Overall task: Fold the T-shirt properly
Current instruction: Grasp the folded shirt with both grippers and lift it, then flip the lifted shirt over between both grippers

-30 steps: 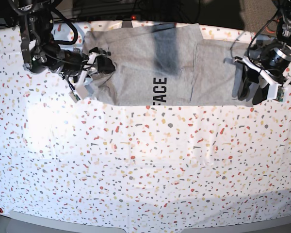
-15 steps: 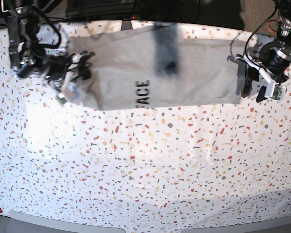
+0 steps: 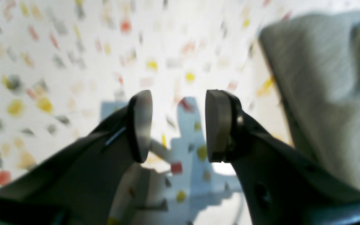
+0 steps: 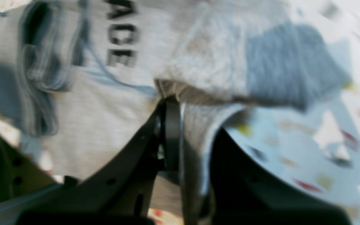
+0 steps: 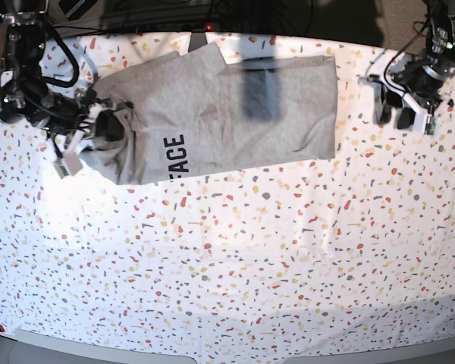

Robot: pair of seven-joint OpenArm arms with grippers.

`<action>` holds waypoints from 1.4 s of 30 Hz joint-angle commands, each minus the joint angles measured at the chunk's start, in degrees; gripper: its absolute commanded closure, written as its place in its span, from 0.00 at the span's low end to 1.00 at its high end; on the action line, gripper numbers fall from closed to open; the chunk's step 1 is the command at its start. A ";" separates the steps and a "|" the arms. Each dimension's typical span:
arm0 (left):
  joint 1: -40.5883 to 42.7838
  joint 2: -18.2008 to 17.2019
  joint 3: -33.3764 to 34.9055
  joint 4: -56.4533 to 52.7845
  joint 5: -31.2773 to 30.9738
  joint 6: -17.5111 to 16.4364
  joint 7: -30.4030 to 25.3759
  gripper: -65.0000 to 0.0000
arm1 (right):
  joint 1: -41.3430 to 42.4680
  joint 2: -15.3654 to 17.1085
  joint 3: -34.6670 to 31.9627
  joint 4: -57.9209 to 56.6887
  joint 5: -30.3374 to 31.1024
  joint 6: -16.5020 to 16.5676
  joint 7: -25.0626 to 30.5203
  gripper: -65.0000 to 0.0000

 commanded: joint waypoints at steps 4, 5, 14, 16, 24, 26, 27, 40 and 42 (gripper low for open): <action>0.57 -0.63 1.73 -1.25 -3.87 -3.67 -1.42 0.59 | 1.64 -3.23 -4.70 7.69 1.09 0.30 0.39 1.00; 0.66 -0.63 2.38 -1.31 -4.57 -3.87 -1.44 0.59 | 2.19 -4.66 -6.03 9.11 0.87 0.30 0.04 1.00; 0.59 -0.63 9.27 -1.31 -5.11 -3.82 -2.16 0.59 | 10.99 -19.43 -20.06 11.87 -6.43 0.30 -3.98 1.00; 0.61 -0.63 9.88 -1.31 -4.96 -3.80 -2.75 0.59 | 11.98 -22.36 -23.69 11.87 -9.22 0.30 -3.91 1.00; 0.59 -0.66 9.97 -1.31 -4.96 -3.80 -2.75 0.59 | 12.24 -33.38 -33.66 11.58 -18.84 -1.22 -2.40 1.00; 0.61 -0.66 9.97 -1.31 -4.98 -3.80 -2.75 0.59 | 12.24 -35.32 -35.36 10.80 -21.77 -1.20 -1.66 1.00; 0.61 -0.66 9.97 -1.31 -4.98 -3.80 -2.75 0.59 | 12.24 -36.30 -35.98 10.21 -23.26 -1.18 -1.46 1.00; -0.63 -1.70 9.75 -1.05 -4.94 -3.69 -2.71 0.59 | 12.85 -37.01 -37.03 5.14 -17.88 -0.98 0.81 0.61; -0.79 -2.78 9.20 -1.05 -4.94 -3.08 -2.71 0.59 | 13.35 -37.01 -37.03 5.14 -14.86 -0.98 -0.57 0.59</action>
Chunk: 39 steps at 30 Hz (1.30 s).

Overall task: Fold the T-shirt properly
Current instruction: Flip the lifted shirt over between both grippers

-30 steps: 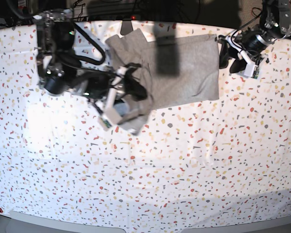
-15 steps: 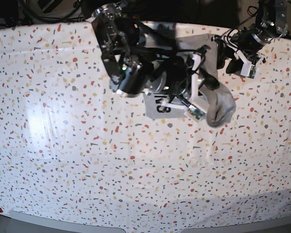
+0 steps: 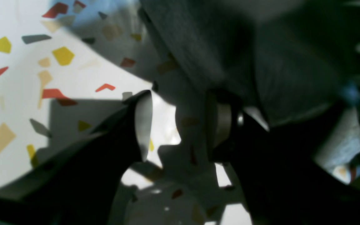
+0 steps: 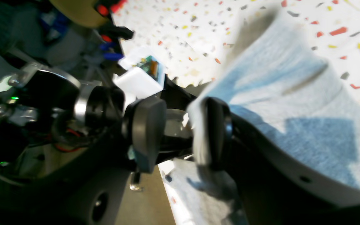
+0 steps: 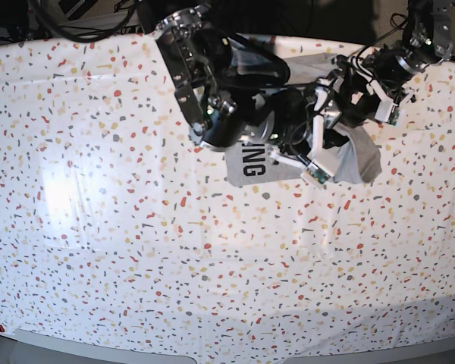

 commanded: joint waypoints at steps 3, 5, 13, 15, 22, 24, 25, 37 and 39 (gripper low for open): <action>-0.24 -3.15 -2.47 1.01 -0.66 1.62 -1.31 0.59 | 1.97 -0.88 -0.07 0.92 7.26 0.55 -0.68 0.59; -0.24 -4.66 -4.31 1.01 -0.66 2.14 -1.27 0.59 | 2.80 -0.88 -0.02 0.90 11.37 0.59 -1.40 0.59; -0.17 -8.81 -14.29 1.01 -6.34 2.25 -0.24 0.59 | 6.56 -0.88 1.29 0.92 10.38 0.79 -3.61 0.59; -0.11 -9.42 -17.33 1.03 -11.19 2.23 0.70 0.59 | 7.19 -0.88 2.89 0.92 9.18 0.79 -3.63 0.59; -0.07 -8.52 -20.00 1.95 -31.04 -4.02 13.73 0.67 | 7.58 0.96 8.98 0.92 0.83 0.92 -3.30 0.71; -0.09 -6.54 -19.56 1.99 -35.54 -6.50 17.68 0.76 | 7.54 3.69 9.38 0.92 -1.57 0.92 -3.30 0.86; -0.09 -5.46 -19.34 1.99 -37.64 -6.50 19.65 0.83 | 7.45 5.07 9.40 0.92 -2.93 0.92 -3.17 0.95; -0.11 8.22 -19.32 1.99 -47.95 -6.50 42.29 1.00 | 5.55 13.64 9.38 -3.61 -17.25 0.87 7.04 1.00; -0.11 10.32 -19.32 1.99 -47.76 -6.50 44.61 1.00 | 5.60 13.68 9.38 -6.29 -19.02 0.87 8.83 1.00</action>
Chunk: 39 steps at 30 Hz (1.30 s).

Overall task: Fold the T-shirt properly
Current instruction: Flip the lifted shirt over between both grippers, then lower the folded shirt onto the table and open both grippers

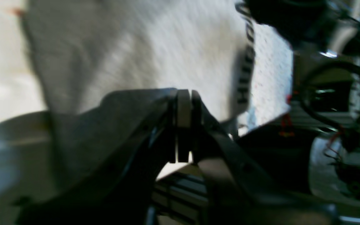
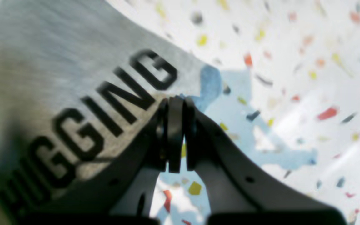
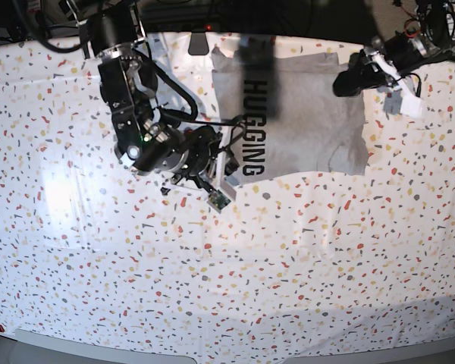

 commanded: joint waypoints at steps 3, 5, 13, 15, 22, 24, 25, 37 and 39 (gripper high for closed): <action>0.02 2.34 -0.33 0.94 4.96 -0.56 1.05 1.00 | 1.14 -0.39 0.02 -1.95 -0.20 0.26 1.60 1.00; 0.02 4.26 -0.33 0.70 11.13 -0.56 0.39 1.00 | 1.07 -0.42 0.02 -2.75 -0.20 0.37 1.51 1.00; -0.72 5.95 -0.33 -9.09 41.35 -0.56 -20.52 1.00 | 0.31 0.39 0.00 -2.71 -2.71 0.42 1.31 1.00; -2.34 4.74 -0.33 -13.86 45.35 -0.56 -25.51 1.00 | -0.52 0.68 0.00 -2.54 -2.75 0.44 1.31 1.00; -15.78 0.70 -0.33 -27.36 52.13 -0.56 -32.48 1.00 | -5.22 -0.04 0.00 0.07 -3.10 1.17 2.27 1.00; -21.77 -0.13 -0.20 -30.77 54.05 -0.56 -35.15 1.00 | -6.01 -1.29 0.02 0.48 -3.19 1.17 2.60 1.00; -24.81 -0.09 0.13 -32.17 54.88 -0.56 -36.13 1.00 | -6.82 -1.36 0.02 0.81 -3.23 1.17 2.62 1.00; -37.68 1.11 9.29 -33.77 58.77 -0.56 -34.58 1.00 | -7.74 -2.08 2.71 1.70 -7.39 1.17 6.51 1.00; -38.53 2.34 9.42 -33.77 59.21 -0.56 -32.81 1.00 | -8.09 -1.84 2.75 1.75 -7.17 1.17 6.32 1.00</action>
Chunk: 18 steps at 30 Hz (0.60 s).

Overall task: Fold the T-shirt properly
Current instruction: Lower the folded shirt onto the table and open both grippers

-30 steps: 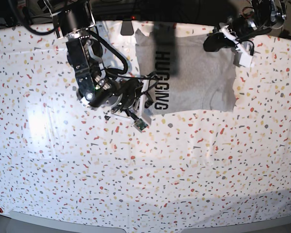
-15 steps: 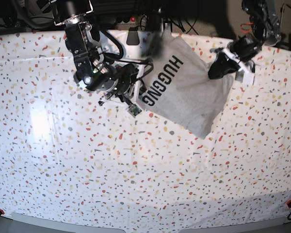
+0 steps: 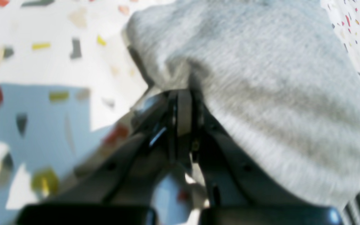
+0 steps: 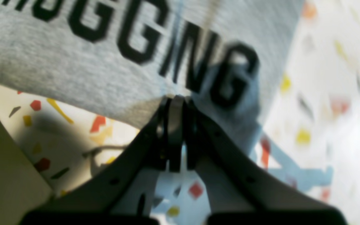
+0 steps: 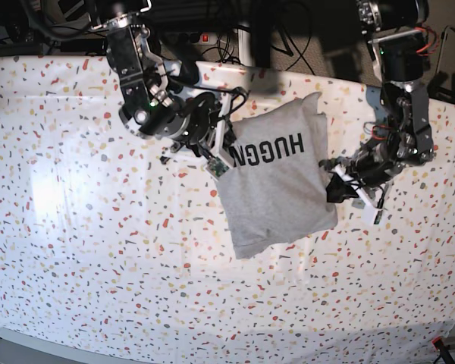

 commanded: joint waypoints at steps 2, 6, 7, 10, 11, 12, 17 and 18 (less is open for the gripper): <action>-1.55 0.90 0.13 0.39 1.60 0.66 1.55 1.00 | -0.26 -0.55 0.02 0.81 0.52 0.28 0.94 1.00; -3.48 0.92 0.13 0.39 1.60 0.66 1.01 1.00 | -0.11 -2.23 0.02 0.87 3.15 0.28 0.98 1.00; -3.80 1.09 0.13 0.39 1.62 0.66 1.05 1.00 | -0.26 -2.23 0.02 0.87 3.63 0.28 0.92 1.00; -4.39 1.70 0.13 0.39 1.62 0.66 1.57 1.00 | -0.42 -2.34 0.02 0.87 3.58 0.28 -0.20 1.00; -4.55 1.68 0.13 0.39 1.62 0.66 1.27 1.00 | -0.44 -2.73 0.02 0.87 3.58 0.28 -0.28 1.00; -4.57 1.64 0.13 0.39 1.62 0.66 0.70 1.00 | -0.44 -3.06 -0.07 0.87 3.63 0.28 -0.33 1.00; -5.81 2.08 0.13 0.35 1.62 0.66 -0.79 1.00 | -0.59 -4.81 -1.05 0.87 5.95 0.28 -1.49 1.00; -6.25 2.27 0.13 0.35 1.62 0.66 -0.79 1.00 | -0.55 -4.79 -1.66 0.87 6.71 0.28 -1.62 1.00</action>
